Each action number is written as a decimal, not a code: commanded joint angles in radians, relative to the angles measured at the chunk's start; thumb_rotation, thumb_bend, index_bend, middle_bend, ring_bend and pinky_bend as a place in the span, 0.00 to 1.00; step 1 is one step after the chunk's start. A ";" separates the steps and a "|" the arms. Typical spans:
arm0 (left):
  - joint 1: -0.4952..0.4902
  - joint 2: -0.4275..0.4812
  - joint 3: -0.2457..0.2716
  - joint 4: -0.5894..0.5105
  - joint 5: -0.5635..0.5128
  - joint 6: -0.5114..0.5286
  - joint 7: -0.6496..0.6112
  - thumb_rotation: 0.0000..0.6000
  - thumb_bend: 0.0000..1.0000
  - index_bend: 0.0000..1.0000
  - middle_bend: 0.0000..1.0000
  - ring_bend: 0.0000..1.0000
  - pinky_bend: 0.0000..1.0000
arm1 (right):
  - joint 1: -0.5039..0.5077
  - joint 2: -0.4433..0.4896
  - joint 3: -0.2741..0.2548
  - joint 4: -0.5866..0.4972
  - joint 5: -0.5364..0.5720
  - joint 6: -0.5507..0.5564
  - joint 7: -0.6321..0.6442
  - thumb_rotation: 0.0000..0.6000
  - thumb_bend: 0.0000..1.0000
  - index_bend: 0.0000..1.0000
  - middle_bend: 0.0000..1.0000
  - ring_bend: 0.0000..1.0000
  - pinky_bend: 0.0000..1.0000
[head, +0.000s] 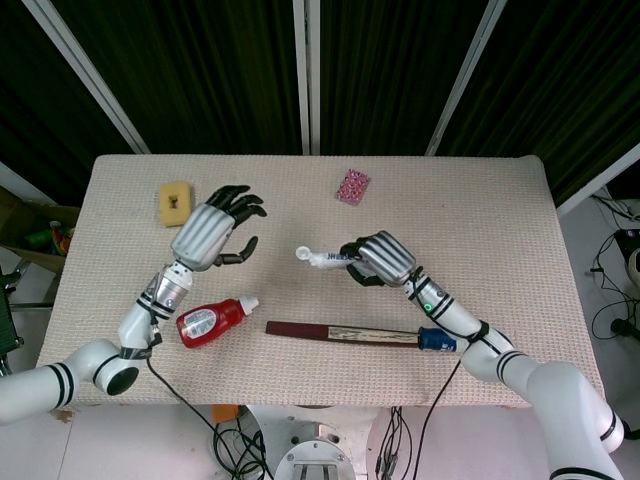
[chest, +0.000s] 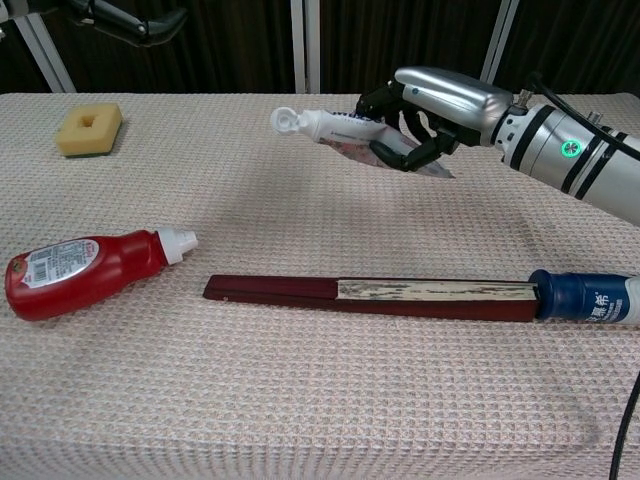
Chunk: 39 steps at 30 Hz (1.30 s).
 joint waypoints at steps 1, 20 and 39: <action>0.016 0.020 0.010 -0.017 -0.021 -0.008 0.009 0.69 0.46 0.29 0.22 0.13 0.16 | 0.035 0.083 -0.005 -0.076 0.034 -0.163 -0.197 1.00 0.66 0.83 0.69 0.57 0.73; 0.116 0.084 0.040 -0.044 -0.060 0.038 0.023 0.61 0.43 0.28 0.21 0.13 0.16 | -0.028 0.173 0.053 -0.305 0.213 -0.307 -0.601 1.00 0.31 0.11 0.26 0.21 0.37; 0.407 0.228 0.162 -0.054 -0.138 0.196 0.023 0.59 0.42 0.29 0.20 0.13 0.15 | -0.514 0.743 -0.019 -0.867 0.232 0.213 -0.487 1.00 0.33 0.05 0.17 0.07 0.23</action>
